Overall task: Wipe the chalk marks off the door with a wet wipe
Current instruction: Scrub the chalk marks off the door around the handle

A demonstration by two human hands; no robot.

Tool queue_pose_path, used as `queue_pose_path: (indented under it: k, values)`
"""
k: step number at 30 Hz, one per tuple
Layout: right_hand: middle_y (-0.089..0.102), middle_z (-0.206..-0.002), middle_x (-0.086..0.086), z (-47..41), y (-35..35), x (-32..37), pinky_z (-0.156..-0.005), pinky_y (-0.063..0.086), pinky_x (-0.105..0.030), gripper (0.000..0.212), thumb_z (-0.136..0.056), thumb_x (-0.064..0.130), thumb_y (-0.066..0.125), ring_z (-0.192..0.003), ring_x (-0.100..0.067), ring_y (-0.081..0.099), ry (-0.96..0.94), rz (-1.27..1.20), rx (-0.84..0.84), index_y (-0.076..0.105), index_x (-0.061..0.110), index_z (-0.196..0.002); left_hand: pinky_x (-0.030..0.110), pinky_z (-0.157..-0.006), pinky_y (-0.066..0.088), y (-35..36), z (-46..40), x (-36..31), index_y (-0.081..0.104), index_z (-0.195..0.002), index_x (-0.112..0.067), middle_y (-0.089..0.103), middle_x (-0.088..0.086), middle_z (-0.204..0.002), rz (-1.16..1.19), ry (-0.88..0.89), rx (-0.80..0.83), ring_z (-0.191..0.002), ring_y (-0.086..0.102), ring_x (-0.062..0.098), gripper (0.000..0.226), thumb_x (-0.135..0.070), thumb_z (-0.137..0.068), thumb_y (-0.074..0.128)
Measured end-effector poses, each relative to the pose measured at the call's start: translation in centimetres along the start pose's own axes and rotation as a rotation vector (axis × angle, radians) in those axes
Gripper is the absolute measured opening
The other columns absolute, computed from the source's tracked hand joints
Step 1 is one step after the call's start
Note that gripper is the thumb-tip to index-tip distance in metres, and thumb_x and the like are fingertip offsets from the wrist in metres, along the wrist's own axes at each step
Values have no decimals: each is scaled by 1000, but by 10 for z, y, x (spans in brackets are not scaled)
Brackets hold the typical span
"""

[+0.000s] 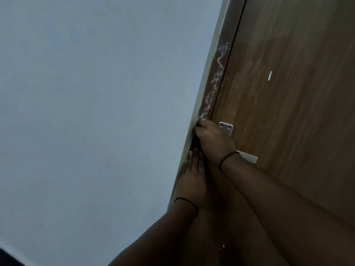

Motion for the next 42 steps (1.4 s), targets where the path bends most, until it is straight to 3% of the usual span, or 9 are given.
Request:
queue_pose_path:
  k: [5, 8, 12, 17, 25, 29, 33, 39, 42]
  values:
    - [59, -108, -3, -1, 3, 4, -73, 46, -30, 19, -88, 6, 58, -109, -23, 52, -60, 89, 108, 70, 12, -102, 37, -118, 3, 10, 0, 3, -22, -145, -21, -24, -2, -154, -33, 42, -30, -143, -24, 19, 73, -27, -100, 34]
    - [62, -100, -8, -5, 3, 9, -75, 46, -34, 18, -85, 1, 56, -103, -26, 56, -69, 41, 131, 70, 9, -95, 35, -118, 7, 9, 0, 6, -20, -147, -19, -24, -2, -153, -36, 40, -5, -144, -21, 19, 67, -30, -98, 24]
    - [62, -92, -15, -22, -16, -6, -75, 50, -43, 23, -80, -10, 46, -89, -31, 59, 78, -121, -73, 65, 3, -85, 37, -119, 1, 6, 2, 8, -8, -152, -11, -19, 4, -157, -87, 49, 23, -146, -19, 25, 65, -19, -98, 26]
    - [62, -91, -20, -55, -42, -29, -74, 51, -44, 26, -79, -17, 45, -85, -33, 59, 203, -222, -307, 65, -3, -86, 34, -120, -2, 5, 0, 8, -16, -152, -11, -28, 3, -155, -83, 51, 95, -141, -31, 23, 74, -22, -99, 34]
    - [63, -95, -11, -16, -7, -6, -76, 52, -41, 20, -82, -1, 53, -91, -29, 62, 3, -113, 112, 70, 6, -89, 34, -118, 2, 1, 0, 5, -7, -153, -11, -15, 5, -160, -74, 45, 50, -142, -23, 23, 67, -22, -100, 33]
    - [61, -90, -15, -44, -37, -26, -71, 51, -41, 20, -82, -11, 50, -83, -29, 59, 113, -215, -148, 65, 1, -80, 28, -114, -10, 0, -2, 7, -15, -152, -14, -23, 2, -159, -114, 26, 81, -144, -26, 21, 68, -17, -102, 31]
    - [61, -85, -19, -66, -66, -41, -67, 48, -38, 22, -81, -18, 49, -79, -30, 57, 152, -191, -337, 64, -3, -77, 28, -113, -9, -6, -4, 4, -13, -153, -15, -20, 2, -160, -108, 12, 97, -144, -25, 19, 66, -21, -103, 30]
    - [60, -96, -12, -24, -26, -19, -76, 47, -36, 20, -90, -4, 53, -91, -26, 55, -40, -143, -8, 72, 4, -92, 31, -119, 2, -27, -13, -7, -6, -155, -14, -10, 2, -162, -9, 71, -107, -150, -11, 19, 69, -24, -102, 38]
    - [61, -93, -14, -36, -39, -28, -76, 48, -39, 19, -88, -6, 52, -89, -27, 56, -18, -151, -38, 70, 2, -87, 35, -123, 12, -39, -30, -15, -9, -154, -16, -10, 2, -163, -4, 98, -141, -150, -12, 19, 70, -23, -101, 37]
Point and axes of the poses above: each hand's wrist, its own z-axis away from the middle knuckle, its own y-axis out of the palm, x = y × z, the point moved 4 cm from there along -z, towards the middle knuckle
